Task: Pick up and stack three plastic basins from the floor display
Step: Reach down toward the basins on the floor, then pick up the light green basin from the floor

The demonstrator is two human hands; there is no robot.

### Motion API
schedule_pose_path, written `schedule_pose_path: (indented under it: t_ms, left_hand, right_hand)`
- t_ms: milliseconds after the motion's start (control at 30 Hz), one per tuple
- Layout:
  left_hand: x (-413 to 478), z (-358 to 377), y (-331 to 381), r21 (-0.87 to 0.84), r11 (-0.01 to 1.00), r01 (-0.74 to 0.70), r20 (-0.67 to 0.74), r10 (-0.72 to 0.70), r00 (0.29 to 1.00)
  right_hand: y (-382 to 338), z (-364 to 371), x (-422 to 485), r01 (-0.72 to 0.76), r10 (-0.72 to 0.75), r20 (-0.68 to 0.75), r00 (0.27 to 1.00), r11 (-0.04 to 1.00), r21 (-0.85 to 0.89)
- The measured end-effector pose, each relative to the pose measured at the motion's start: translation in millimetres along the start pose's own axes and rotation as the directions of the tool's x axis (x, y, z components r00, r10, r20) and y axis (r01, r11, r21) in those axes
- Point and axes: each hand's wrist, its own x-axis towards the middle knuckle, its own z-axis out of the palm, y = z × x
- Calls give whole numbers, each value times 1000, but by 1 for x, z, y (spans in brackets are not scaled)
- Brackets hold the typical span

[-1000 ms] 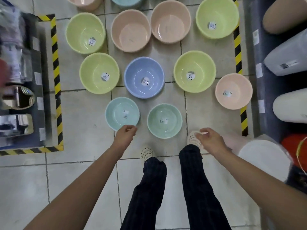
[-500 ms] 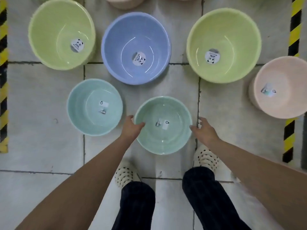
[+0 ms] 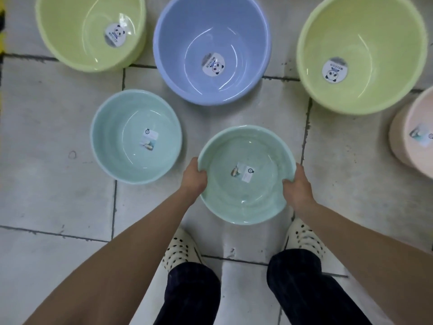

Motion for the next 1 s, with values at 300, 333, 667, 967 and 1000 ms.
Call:
schedule_pose_path:
  t_ms: [300,333,667,967,1000]
  left_hand:
    - [-52,-103,38,-158,983,-91,-152,67,986]
    - [-56,-118,42,-192,977,-97,-192,59,980]
    - [-57,-245,23,-165,985,-59,-345,-1,939]
    - [-5,-274,-44,-46,995,-93,-378,69,923]
    - [4,-274,-49,-64,993,-97,-379,65,923]
  right_hand:
    - [-110,-38,-69,236,-236,0,972,971,-25]
    - [-125,-36,-77,254,-254,0,967,967,-39]
    - [-245,32,-123,383,-362,158,919,914,-134]
    - [-237,125,-86,454,-392,243,887,837,-306]
    - [-234,133,-79,461,-400,242,884,829,-316]
